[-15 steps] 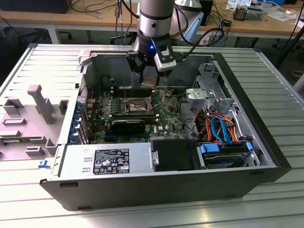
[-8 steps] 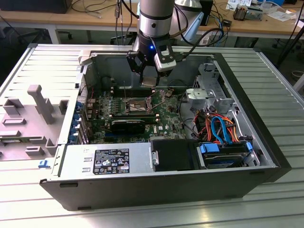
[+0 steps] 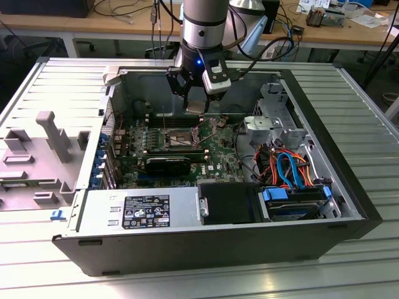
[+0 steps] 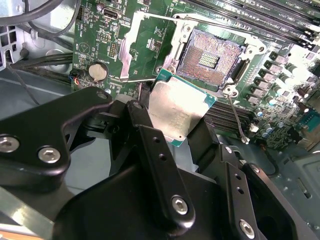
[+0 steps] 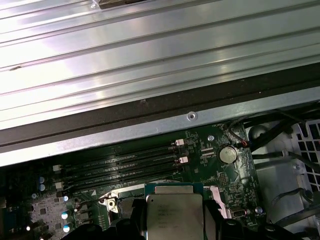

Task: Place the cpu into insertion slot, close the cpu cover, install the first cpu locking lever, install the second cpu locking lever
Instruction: 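Place the cpu into insertion slot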

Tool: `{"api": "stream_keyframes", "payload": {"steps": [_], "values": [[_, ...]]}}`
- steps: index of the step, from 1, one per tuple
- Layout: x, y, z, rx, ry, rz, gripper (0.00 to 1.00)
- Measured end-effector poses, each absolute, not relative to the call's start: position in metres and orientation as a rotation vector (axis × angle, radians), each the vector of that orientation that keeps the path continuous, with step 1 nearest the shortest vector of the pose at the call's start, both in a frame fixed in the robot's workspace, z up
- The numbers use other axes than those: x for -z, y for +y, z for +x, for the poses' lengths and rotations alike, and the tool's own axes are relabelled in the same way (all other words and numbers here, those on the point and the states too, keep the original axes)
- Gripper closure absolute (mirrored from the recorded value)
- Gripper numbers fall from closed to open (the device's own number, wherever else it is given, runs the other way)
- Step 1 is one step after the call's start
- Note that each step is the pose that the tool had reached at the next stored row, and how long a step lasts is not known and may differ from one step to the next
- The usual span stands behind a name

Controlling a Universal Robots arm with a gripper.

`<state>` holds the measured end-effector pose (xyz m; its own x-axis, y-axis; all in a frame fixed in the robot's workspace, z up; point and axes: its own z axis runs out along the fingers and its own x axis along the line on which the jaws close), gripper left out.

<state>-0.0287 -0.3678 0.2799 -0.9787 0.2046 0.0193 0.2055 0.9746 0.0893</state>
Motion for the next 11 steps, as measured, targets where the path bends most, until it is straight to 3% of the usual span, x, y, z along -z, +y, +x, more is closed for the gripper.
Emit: {"api": "stream_keyframes", "payload": {"steps": [11], "values": [[-0.2798,-0.3678,-0.0287,0.142,-3.111,-0.334,0.45]]}}
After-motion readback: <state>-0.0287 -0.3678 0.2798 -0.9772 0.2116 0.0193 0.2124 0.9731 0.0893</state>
